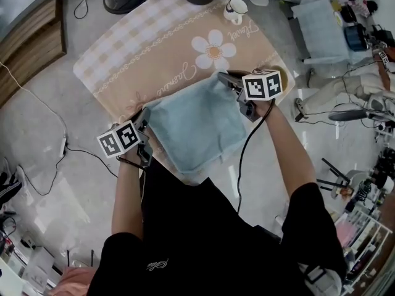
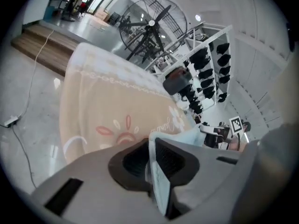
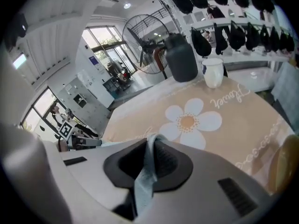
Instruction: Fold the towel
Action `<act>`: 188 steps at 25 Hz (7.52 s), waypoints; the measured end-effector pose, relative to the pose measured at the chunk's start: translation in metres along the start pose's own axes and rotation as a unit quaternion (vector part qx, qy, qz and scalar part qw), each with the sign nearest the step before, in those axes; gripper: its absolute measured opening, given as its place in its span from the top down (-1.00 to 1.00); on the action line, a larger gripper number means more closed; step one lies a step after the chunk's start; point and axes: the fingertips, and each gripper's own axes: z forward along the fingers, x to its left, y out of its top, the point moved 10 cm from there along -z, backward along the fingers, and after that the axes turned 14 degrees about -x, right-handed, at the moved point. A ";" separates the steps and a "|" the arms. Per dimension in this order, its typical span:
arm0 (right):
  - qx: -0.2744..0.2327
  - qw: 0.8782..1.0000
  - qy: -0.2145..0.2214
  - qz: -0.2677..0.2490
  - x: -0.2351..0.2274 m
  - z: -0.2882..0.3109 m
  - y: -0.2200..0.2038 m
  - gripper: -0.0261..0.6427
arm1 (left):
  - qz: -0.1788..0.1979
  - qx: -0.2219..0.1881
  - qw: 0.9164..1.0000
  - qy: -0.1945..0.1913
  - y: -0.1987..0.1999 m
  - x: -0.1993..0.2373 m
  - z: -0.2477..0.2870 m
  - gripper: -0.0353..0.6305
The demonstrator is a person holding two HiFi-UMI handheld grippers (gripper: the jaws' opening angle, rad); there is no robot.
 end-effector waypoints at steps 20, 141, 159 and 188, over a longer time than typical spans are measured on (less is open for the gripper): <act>-0.076 0.974 0.010 -0.213 0.017 -0.036 0.018 0.84 | 0.201 -0.085 0.975 -0.040 0.036 -0.058 -0.033 0.76; -0.282 0.837 -0.409 0.229 0.284 -0.037 -0.261 0.16 | 0.506 0.373 0.671 -0.395 0.025 -0.066 0.035 0.08; -0.304 0.725 -0.506 0.354 0.307 0.028 -0.280 0.17 | 0.456 0.435 0.668 -0.396 0.001 -0.043 0.060 0.08; -0.301 0.760 -0.474 0.327 0.328 0.050 -0.287 0.67 | 0.499 0.452 0.619 -0.404 0.000 -0.007 0.025 0.72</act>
